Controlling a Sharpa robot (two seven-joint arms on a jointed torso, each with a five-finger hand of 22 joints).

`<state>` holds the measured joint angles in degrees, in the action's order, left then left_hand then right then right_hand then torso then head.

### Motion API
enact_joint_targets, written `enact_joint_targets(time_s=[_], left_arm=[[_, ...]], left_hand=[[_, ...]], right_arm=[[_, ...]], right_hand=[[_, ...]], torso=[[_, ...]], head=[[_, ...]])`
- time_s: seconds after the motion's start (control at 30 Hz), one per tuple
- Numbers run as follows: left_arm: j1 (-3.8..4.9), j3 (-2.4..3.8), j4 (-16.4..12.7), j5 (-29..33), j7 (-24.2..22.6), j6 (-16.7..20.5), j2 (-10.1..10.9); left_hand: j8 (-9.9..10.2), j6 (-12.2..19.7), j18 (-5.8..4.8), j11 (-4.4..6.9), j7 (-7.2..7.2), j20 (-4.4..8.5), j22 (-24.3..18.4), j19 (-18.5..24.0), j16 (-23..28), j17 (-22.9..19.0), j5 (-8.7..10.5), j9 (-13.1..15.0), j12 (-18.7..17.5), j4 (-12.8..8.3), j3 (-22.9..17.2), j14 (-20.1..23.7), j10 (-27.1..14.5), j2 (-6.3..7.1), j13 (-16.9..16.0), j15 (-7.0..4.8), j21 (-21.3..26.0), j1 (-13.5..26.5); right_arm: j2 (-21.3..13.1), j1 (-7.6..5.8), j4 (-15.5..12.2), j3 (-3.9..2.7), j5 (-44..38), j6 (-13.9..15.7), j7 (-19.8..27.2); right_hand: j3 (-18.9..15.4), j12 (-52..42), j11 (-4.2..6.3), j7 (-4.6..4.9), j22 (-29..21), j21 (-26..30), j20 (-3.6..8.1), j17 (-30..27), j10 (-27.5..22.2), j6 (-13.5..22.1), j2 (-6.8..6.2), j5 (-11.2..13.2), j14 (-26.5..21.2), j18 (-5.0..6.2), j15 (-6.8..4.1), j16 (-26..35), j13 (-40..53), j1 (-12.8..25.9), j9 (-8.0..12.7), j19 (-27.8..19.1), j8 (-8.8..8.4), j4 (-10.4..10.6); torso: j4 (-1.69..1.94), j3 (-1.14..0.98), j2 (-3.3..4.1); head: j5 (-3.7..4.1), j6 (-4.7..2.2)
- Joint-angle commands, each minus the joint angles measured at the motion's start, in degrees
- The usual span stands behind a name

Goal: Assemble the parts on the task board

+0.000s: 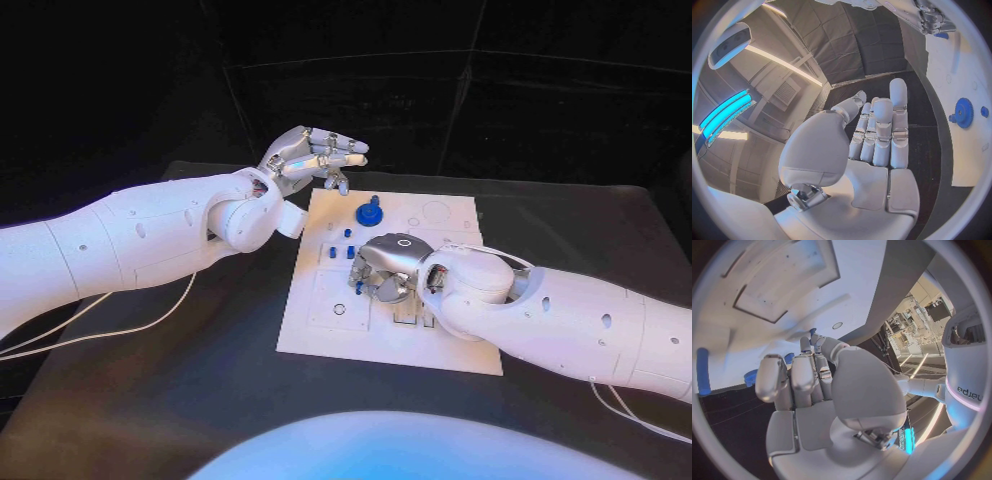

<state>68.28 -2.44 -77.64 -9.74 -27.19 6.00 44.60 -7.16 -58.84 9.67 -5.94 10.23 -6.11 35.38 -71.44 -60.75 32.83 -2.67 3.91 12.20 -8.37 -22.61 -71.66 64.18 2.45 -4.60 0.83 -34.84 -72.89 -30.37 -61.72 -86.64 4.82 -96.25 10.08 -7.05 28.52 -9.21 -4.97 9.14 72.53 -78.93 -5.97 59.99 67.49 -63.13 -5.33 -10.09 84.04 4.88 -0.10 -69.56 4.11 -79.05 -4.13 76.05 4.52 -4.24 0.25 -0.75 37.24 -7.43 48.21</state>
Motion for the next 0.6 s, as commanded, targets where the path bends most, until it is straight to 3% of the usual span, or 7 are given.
enact_joint_targets(time_s=[0.03,0.6], left_arm=[[0.11,0.06,0.1,0.3,-0.2,-0.6,-0.1],[0.11,0.06,0.4,0.3,0.2,-0.9,-0.1]], left_hand=[[-0.2,0.3,0.73,-0.01,0.06,-0.25,0.0,0.3,0.3,0.0,-0.26,-0.1,0.2,-0.1,0.3,0.5,-0.5,0.04,-0.1,0.04,0.3,-0.1],[-0.2,0.3,0.73,-0.04,0.08,-0.27,-0.1,0.3,0.3,-0.1,-0.26,-0.1,0.2,0.0,0.4,0.6,-0.6,0.04,-0.1,0.06,0.4,0.0]], right_arm=[[0.0,0.05,-0.1,0.12,0.2,0.1,1.2],[-0.1,0.06,0.1,0.13,1.0,1.9,2.4]], right_hand=[[-0.6,0.3,-0.08,0.07,-0.2,0.1,-0.45,-0.2,-0.6,0.4,0.08,-0.4,1.2,-0.44,0.35,-0.3,-0.1,0.8,0.1,-0.1,-0.24,0.1],[-1.8,1.1,-0.67,0.61,-0.9,0.6,-0.8,-0.9,-2.3,2.1,-0.4,-0.4,1.0,-0.26,0.78,-0.2,-0.3,1.5,0.3,-0.8,-0.84,0.3]], torso=[[-0.02,0.01,-0.02],[0.01,-0.01,0.02]], head=[[-0.02,0.03],[-0.06,0.09]])
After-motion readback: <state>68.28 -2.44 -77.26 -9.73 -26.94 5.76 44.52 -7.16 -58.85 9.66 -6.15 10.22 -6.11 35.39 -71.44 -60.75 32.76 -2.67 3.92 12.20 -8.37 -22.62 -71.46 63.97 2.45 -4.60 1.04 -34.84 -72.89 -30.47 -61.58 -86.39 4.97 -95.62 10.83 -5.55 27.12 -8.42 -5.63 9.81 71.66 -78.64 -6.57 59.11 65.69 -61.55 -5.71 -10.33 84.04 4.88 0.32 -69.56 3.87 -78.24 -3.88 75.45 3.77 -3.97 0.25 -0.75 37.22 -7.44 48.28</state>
